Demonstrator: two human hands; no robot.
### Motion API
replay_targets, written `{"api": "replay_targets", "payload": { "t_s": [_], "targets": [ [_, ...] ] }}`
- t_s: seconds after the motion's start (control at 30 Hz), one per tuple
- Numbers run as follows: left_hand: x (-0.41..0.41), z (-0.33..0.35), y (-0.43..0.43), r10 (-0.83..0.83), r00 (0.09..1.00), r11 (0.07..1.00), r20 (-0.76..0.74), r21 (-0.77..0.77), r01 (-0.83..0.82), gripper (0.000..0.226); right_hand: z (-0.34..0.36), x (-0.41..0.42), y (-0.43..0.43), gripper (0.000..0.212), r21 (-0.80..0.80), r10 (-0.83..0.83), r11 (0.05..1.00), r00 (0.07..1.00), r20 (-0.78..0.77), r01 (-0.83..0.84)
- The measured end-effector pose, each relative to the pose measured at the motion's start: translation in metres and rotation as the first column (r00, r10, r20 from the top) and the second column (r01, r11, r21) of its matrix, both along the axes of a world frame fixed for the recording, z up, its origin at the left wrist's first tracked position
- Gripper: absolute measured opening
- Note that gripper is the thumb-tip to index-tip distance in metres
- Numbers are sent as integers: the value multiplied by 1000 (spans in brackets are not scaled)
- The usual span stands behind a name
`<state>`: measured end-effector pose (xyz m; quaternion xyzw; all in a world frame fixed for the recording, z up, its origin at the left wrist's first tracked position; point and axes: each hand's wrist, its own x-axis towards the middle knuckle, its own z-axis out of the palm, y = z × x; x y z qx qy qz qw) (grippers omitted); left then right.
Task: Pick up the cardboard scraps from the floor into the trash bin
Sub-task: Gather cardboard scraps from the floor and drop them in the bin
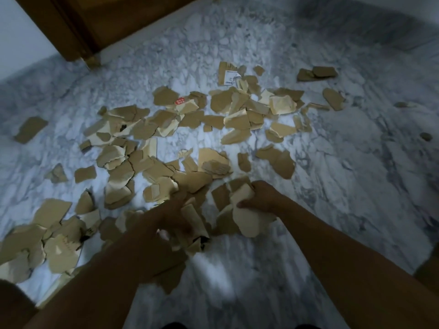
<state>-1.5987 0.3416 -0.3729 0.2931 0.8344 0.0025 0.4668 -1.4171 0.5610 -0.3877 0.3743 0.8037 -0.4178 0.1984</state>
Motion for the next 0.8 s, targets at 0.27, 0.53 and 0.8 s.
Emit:
{"api": "replay_targets", "payload": {
  "t_s": [0.27,0.53,0.8],
  "targets": [
    [-31,-9,-30,-113,993,991,-43,67,116,56,-34,-51,-59,83,148,96,983,990,107,-111],
    [18,-16,3,-458,871,873,-177,94,478,67,-19,-33,-22,93,23,-103,994,981,-166,108],
    [56,-38,33,-606,738,722,-297,182,667,86,14,19,42,81,194,-83,974,981,-176,118]
  ]
}}
